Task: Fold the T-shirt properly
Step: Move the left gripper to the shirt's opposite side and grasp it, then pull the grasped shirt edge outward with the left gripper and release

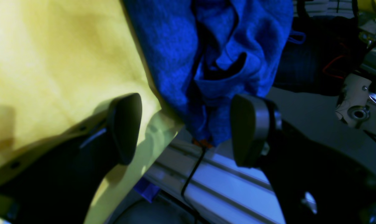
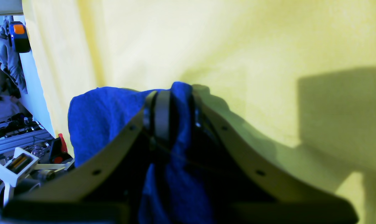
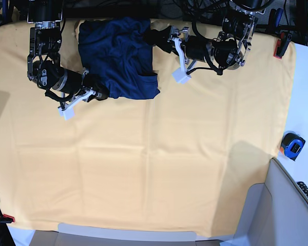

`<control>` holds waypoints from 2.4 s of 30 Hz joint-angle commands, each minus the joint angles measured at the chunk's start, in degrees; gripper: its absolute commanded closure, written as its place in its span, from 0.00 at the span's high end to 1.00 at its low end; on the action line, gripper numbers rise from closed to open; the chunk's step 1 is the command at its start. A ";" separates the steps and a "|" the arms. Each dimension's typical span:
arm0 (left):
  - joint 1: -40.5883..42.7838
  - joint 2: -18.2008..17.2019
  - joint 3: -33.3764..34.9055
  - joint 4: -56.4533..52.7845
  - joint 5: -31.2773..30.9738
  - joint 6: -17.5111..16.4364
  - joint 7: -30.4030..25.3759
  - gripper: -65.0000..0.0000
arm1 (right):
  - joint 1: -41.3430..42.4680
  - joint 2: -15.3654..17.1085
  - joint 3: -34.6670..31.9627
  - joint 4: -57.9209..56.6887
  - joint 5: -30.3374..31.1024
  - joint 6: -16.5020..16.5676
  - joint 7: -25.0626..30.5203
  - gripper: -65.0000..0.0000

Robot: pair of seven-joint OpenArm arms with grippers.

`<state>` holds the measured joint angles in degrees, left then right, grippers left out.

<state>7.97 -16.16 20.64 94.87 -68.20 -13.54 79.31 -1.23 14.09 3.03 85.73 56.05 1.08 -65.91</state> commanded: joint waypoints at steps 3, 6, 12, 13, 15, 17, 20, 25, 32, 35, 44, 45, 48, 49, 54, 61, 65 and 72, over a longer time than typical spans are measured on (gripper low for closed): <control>-0.36 -0.23 0.24 0.56 0.82 0.13 0.69 0.67 | -0.30 -0.06 -0.43 -0.42 -6.07 -1.21 -2.53 0.00; -0.63 -0.41 2.61 0.56 0.82 0.13 0.69 0.67 | -0.39 -0.15 -0.43 -0.15 -8.45 -1.21 -2.53 0.00; -4.23 -0.58 7.09 0.38 0.91 0.13 0.69 0.67 | -0.39 -0.15 -0.43 -0.24 -8.62 -1.21 -2.53 0.00; -4.67 -0.58 7.71 0.38 0.91 0.13 0.69 0.67 | -0.30 -0.15 -0.43 -0.24 -8.62 -1.21 -2.53 0.00; -5.46 -0.58 8.41 0.29 0.91 0.13 0.69 0.67 | -0.30 -0.15 -0.43 -0.24 -8.62 -1.21 -2.53 0.00; -5.55 -0.58 8.85 0.29 0.91 0.13 0.69 0.67 | -0.30 -0.15 -0.43 -0.24 -8.62 -1.21 -2.53 0.00; -5.99 -0.58 9.38 -0.58 0.91 0.13 0.69 0.67 | -0.30 -0.15 -0.43 -0.24 -8.62 -1.21 -2.53 0.00; -7.48 -0.14 9.99 -3.31 0.91 -0.22 0.69 0.62 | 0.40 -0.15 -0.43 -0.33 -8.62 -1.21 -2.53 0.00; -8.71 -0.14 12.72 -3.40 0.82 -0.31 0.69 0.30 | 0.49 -0.77 -0.43 -0.33 -8.54 -1.21 -2.53 0.00; -8.54 -0.14 12.54 -3.31 0.82 -0.31 0.69 0.09 | 0.49 -1.21 -0.35 -0.33 -8.62 -1.21 -2.53 0.00; -10.12 -0.67 12.46 -3.31 0.91 0.05 -0.23 0.00 | 3.04 -1.30 0.09 0.02 -8.27 -1.21 -2.53 0.00; -11.35 -1.02 12.46 -3.57 0.91 0.05 -0.23 0.00 | 3.39 -1.30 0.01 0.02 -8.27 -1.21 -2.53 0.00; -14.08 -1.02 12.37 -4.72 0.91 0.13 -1.02 0.00 | 4.09 -1.30 0.18 0.46 -8.27 -1.21 -2.53 0.00; -14.87 -1.02 12.37 -5.16 0.91 0.13 -1.46 0.00 | 4.18 -1.21 0.18 0.99 -8.27 -1.21 -2.53 0.00; -19.26 -1.02 12.37 -8.94 0.91 0.13 -2.69 0.00 | 4.36 -0.77 0.18 4.60 -8.27 -1.30 -2.53 0.00; -25.07 -1.29 12.46 -13.16 0.91 0.13 -2.69 0.00 | 2.42 -0.59 2.20 6.71 -8.45 -1.30 -2.53 0.00; -27.97 -1.11 12.72 -16.85 0.91 0.13 -4.01 0.00 | -0.83 -0.68 6.69 10.13 -8.36 -1.30 -2.71 0.00; -30.08 -0.67 12.81 -21.86 1.00 0.13 -5.95 0.00 | -7.07 -0.33 10.29 15.85 -8.62 -1.39 -2.71 0.00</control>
<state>-20.86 -16.82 33.80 72.42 -66.89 -13.39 73.63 -8.71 13.13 12.88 100.64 47.35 -0.43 -68.82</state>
